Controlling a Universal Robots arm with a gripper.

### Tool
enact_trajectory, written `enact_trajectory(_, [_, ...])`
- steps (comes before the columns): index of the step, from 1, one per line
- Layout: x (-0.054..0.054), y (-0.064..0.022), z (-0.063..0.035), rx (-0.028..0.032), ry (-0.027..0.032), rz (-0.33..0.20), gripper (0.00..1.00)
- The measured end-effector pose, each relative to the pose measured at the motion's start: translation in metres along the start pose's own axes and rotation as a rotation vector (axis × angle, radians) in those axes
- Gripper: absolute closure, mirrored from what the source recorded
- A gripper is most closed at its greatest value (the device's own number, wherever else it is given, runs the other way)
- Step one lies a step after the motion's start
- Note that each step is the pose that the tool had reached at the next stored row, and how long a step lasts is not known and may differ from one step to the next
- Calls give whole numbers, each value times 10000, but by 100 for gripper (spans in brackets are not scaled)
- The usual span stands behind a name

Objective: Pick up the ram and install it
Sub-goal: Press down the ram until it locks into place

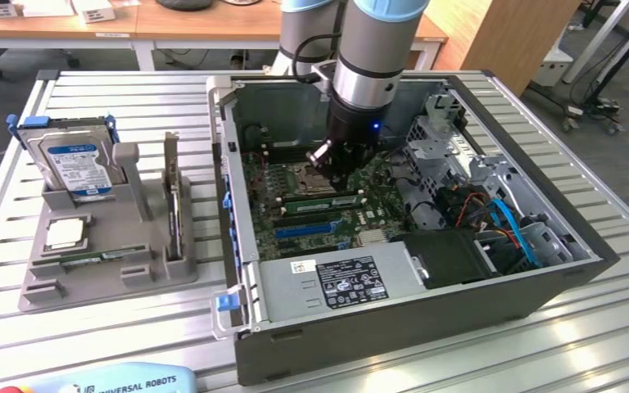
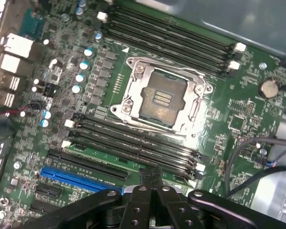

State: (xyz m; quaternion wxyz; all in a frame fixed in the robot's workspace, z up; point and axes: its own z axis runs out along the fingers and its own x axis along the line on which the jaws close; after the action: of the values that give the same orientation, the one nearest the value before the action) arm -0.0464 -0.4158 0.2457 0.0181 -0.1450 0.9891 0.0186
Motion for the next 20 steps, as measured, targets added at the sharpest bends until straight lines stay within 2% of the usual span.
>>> enact_trajectory(8, [0,0,1,40,-48,863,90])
enact_trajectory(14, [0,0,1,42,-49,932,90])
enact_trajectory(15, [0,1,1,36,-27,935,90])
enact_trajectory(16, [0,1,1,22,28,937,90])
enact_trajectory(20, [-3,-1,1,-53,333,948,90])
